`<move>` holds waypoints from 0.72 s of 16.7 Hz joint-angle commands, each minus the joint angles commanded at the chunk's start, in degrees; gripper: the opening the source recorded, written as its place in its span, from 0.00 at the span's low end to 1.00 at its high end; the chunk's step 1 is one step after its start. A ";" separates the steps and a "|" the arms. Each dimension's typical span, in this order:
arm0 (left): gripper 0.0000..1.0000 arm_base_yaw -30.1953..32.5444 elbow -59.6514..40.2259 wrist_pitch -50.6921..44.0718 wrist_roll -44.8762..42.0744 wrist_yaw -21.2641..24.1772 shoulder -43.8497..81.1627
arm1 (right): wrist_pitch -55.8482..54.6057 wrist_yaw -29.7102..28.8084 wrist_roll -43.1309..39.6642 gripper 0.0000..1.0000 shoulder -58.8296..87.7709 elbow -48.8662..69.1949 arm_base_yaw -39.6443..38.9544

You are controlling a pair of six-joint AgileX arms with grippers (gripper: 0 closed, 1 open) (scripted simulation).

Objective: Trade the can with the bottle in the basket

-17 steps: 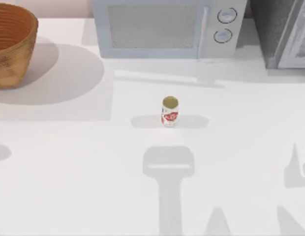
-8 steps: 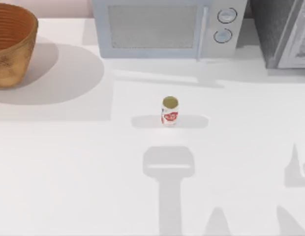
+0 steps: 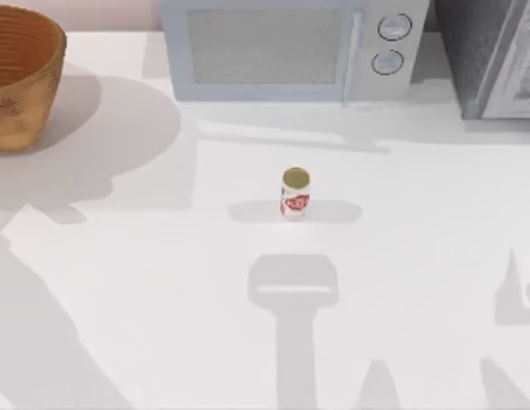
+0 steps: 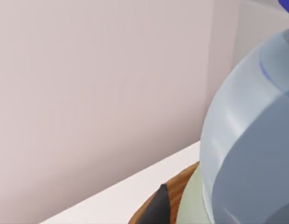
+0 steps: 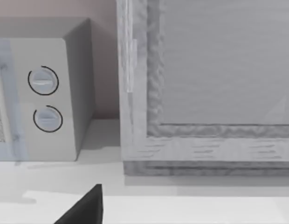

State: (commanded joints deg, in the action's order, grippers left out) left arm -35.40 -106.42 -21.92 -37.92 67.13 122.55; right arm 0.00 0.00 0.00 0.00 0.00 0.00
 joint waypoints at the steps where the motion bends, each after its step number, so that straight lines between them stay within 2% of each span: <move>1: 0.00 1.47 -2.66 -3.71 -0.65 1.15 0.01 | 0.00 0.00 0.00 1.00 0.00 0.00 0.00; 5: 0.00 6.02 -9.73 -12.63 -2.22 4.08 -0.04 | 0.00 0.00 0.00 1.00 0.00 0.00 0.00; 12: 0.00 6.29 -10.13 -13.02 -2.30 4.24 0.04 | 0.00 0.00 0.00 1.00 0.00 0.00 0.00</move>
State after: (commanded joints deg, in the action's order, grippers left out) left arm -29.11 -116.55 -34.93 -40.22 71.36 122.59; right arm 0.00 0.00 0.00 0.00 0.00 0.00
